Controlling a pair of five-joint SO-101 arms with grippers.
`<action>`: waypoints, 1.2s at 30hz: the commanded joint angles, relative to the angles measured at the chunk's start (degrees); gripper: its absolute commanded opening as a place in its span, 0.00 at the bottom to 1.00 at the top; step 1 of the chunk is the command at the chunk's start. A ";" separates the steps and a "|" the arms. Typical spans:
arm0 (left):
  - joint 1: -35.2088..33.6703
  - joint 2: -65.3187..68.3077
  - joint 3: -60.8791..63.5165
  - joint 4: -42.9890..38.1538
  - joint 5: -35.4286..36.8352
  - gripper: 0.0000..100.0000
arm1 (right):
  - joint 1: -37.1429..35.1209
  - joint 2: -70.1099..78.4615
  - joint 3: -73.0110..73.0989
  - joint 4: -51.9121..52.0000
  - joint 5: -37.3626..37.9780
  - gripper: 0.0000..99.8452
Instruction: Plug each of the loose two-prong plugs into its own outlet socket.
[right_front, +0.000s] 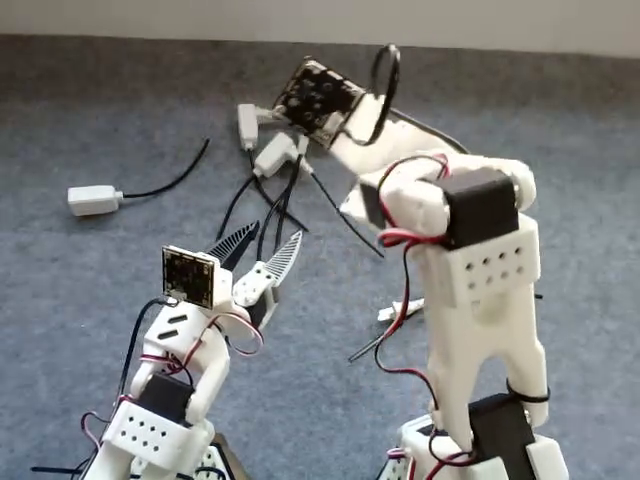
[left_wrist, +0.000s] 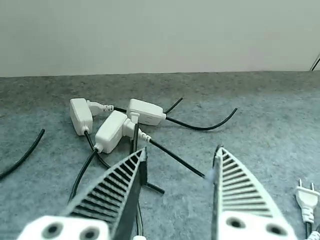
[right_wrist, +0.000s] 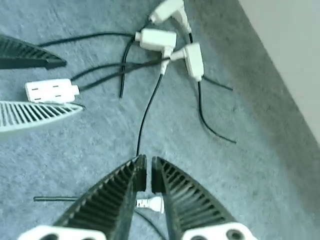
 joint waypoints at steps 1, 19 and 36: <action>-0.84 -0.40 0.92 0.00 -0.09 0.22 | 5.32 -1.63 5.58 1.80 0.26 0.12; -2.24 -0.40 -1.19 3.08 0.09 0.22 | 11.47 -22.90 59.56 -4.88 28.22 0.14; -4.97 43.38 -25.71 6.59 0.18 0.22 | 12.44 -20.44 65.89 -22.99 32.97 0.14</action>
